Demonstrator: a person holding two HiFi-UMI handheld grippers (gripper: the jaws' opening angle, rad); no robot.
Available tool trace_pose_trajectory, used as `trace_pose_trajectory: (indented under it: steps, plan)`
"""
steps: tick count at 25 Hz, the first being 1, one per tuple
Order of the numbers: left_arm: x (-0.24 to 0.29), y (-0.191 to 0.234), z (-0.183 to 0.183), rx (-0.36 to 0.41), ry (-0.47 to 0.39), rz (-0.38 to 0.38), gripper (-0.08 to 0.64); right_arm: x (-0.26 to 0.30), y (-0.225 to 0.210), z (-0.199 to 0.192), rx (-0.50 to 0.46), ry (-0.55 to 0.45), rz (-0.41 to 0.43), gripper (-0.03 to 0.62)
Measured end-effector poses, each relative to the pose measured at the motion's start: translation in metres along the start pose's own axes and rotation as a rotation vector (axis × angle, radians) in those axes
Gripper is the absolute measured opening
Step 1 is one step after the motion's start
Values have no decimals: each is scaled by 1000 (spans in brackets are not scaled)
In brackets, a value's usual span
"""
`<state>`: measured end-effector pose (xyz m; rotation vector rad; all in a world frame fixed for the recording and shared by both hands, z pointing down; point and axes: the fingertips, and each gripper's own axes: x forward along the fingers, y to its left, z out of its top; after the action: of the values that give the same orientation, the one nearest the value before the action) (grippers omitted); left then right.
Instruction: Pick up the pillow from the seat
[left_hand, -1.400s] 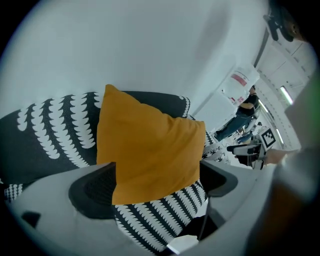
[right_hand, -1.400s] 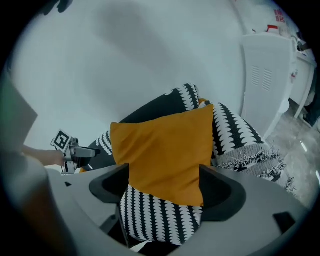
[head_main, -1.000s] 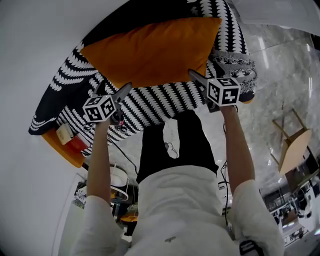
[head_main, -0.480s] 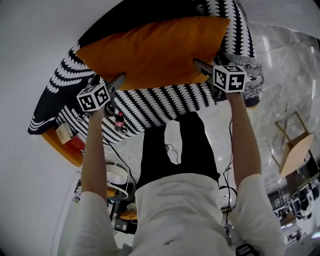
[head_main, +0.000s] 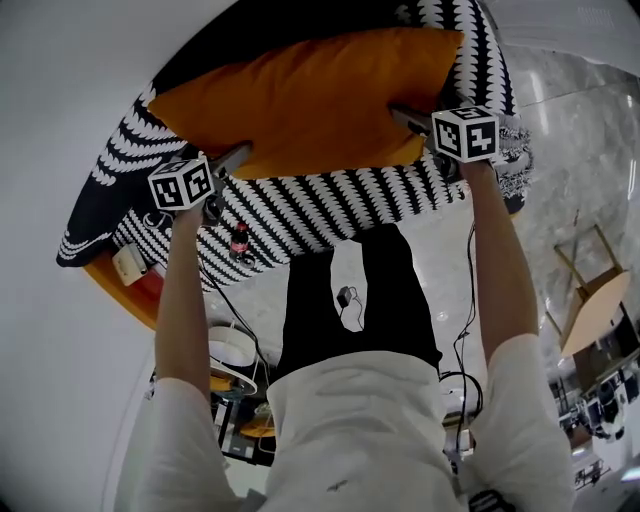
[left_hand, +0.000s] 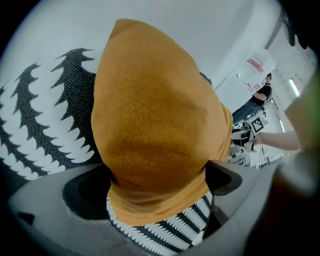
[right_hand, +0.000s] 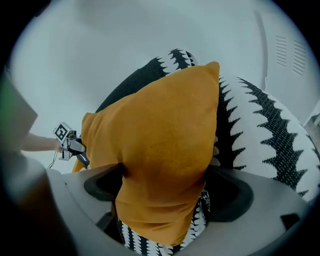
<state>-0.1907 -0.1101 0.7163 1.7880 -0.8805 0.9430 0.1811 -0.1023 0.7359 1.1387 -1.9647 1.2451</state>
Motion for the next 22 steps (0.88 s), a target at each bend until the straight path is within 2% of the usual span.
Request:
trace_pose_trajectory:
  steps: [5,6,10,22]
  plan:
    - [3,1,1,6,20,38,582,4,-1,2,-13,10,-14,465]
    - [3,0,2,5,22,42,571,3,1,2,-20,13,-18,441]
    - [-4,-3,-1,11,26,57,483,2,12,2,-61,25,-35,319]
    - [-15,-18,-9,11,17,117,293,-14,24,-2,-53,43,-106,222]
